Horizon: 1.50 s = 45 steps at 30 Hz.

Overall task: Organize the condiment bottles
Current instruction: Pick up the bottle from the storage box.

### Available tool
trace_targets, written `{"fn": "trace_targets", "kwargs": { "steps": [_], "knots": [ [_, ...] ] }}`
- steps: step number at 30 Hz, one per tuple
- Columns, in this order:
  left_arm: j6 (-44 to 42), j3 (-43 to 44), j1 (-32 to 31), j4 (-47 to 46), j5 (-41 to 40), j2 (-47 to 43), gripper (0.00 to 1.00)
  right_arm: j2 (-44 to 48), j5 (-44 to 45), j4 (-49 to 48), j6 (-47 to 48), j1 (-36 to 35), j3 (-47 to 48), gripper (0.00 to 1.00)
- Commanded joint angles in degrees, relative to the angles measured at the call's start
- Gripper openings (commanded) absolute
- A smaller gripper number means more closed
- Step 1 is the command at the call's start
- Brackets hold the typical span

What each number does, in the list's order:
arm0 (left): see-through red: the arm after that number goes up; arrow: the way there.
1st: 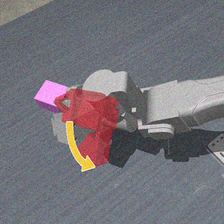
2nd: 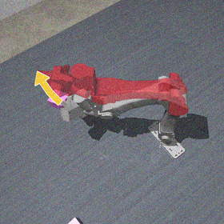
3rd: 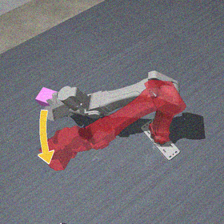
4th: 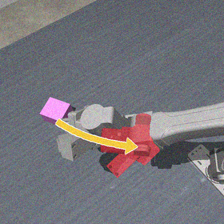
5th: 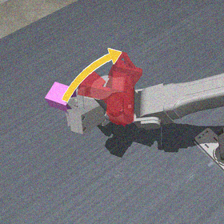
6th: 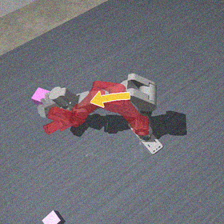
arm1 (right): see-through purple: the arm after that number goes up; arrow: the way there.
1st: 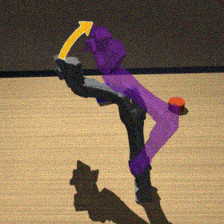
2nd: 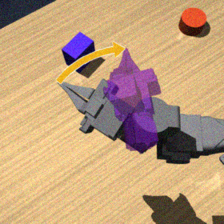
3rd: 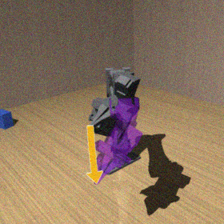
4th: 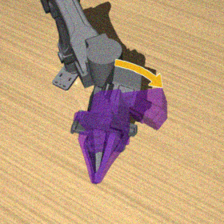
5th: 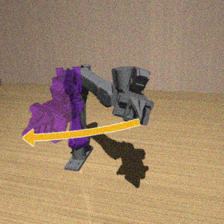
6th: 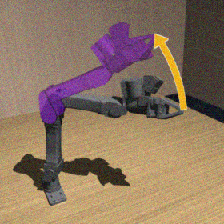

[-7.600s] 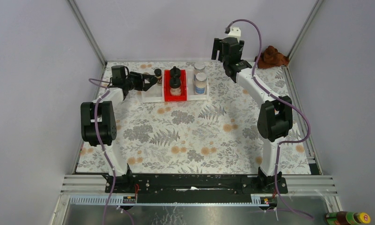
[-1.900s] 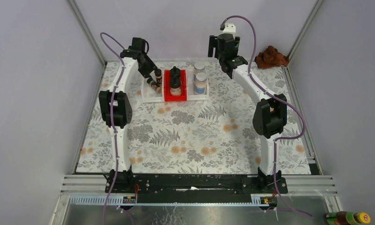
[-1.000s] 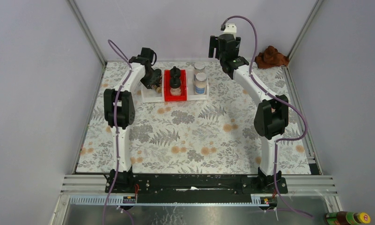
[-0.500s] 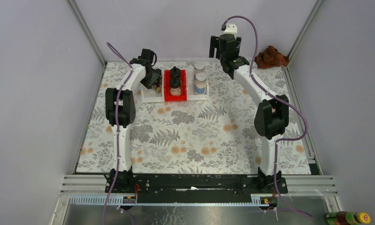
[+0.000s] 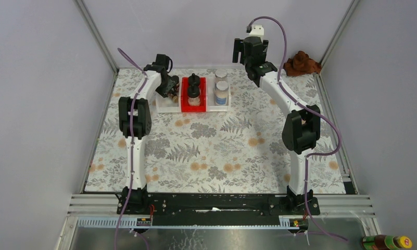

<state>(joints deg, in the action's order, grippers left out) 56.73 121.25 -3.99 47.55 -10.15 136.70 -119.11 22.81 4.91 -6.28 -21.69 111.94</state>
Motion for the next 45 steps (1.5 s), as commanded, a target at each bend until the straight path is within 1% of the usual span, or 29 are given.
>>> {"fn": "trace_targets", "kwargs": {
  "steps": [1,6,16,28,30,33,34,36,38,45],
  "knots": [
    [-1.0,2.4,1.5,-1.5,-2.0,2.7,0.60,-0.9,-0.8,-0.1,0.4,0.3,3.1,0.92],
    [-1.6,3.1,1.6,-1.4,-1.5,3.4,0.59,-1.9,-0.9,-0.1,0.3,0.3,3.9,0.92],
    [-2.7,0.4,1.1,-2.1,-1.0,3.2,0.50,-2.9,-2.0,0.4,-0.8,0.3,4.6,0.92],
    [-3.6,-2.1,-0.5,-2.2,-0.1,3.3,0.48,-2.2,-2.1,1.1,-1.8,0.2,3.3,0.92],
    [-3.7,-2.7,-0.6,-2.2,-0.1,3.3,0.44,-2.0,-2.0,1.0,-1.8,0.2,3.0,0.92],
    [-3.9,-4.7,-0.8,-3.6,0.1,2.2,0.24,-1.5,-2.0,1.0,-1.9,0.2,2.7,0.92],
    [-3.8,-5.4,-0.9,-4.1,-0.3,1.6,0.21,-1.4,-2.0,1.0,-1.9,0.3,2.6,0.92],
    [-4.2,-6.4,-1.2,-5.1,-1.1,0.3,0.18,-1.2,-2.0,0.9,-2.0,0.3,2.6,0.92],
    [-5.0,-6.5,-1.6,-5.2,-2.3,-0.6,0.16,-1.0,-2.2,0.8,-2.1,0.2,2.6,0.92],
    [-9.1,-8.1,-3.7,-5.6,-7.2,-4.1,0.15,0.1,-2.5,0.2,-2.5,0.2,1.9,0.92]
  ]
}}
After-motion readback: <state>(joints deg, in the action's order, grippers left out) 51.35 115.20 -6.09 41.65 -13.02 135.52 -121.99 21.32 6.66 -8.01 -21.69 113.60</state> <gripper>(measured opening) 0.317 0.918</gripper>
